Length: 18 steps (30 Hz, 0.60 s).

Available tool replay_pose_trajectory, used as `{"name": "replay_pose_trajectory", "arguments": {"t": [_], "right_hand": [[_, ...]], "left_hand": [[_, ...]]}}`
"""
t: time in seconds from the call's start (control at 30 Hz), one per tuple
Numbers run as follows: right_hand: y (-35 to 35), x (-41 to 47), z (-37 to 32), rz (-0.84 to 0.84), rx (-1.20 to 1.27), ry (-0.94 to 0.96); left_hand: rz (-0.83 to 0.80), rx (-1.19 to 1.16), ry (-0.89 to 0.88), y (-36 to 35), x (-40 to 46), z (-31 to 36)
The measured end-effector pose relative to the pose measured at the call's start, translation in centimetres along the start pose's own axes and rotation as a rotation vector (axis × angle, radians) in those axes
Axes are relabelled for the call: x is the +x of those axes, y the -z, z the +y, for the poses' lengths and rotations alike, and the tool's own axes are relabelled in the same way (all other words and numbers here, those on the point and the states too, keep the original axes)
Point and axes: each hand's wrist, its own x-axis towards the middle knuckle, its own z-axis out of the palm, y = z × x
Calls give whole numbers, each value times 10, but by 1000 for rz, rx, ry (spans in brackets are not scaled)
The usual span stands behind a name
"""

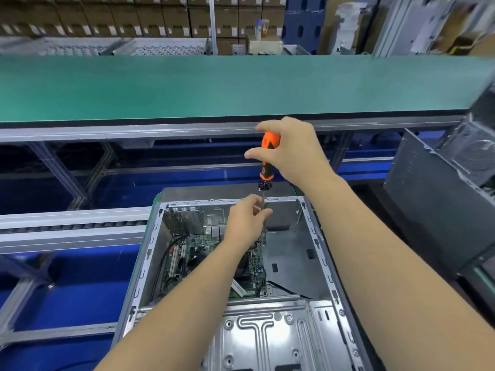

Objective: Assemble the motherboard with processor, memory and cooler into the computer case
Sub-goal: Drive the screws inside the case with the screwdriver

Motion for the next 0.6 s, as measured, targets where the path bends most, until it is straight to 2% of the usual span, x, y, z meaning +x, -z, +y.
{"name": "replay_pose_trajectory", "arguments": {"t": [0.13, 0.27, 0.37, 0.43, 0.53, 0.6], "right_hand": [[-5, -5, -2, -152, 155, 37], [-3, -4, 0, 16, 17, 13], [-3, -4, -2, -24, 90, 33], [-1, -5, -1, -84, 191, 46], [5, -5, 2, 3, 156, 3], [5, -6, 3, -15, 144, -4]], "left_hand": [[21, -33, -5, 3, 2, 0], [-11, 1, -13, 7, 2, 7], [47, 12, -15, 4, 2, 11], [24, 25, -30, 5, 5, 11], [-6, 22, -36, 6, 5, 12], [16, 9, -31, 6, 4, 12]]}}
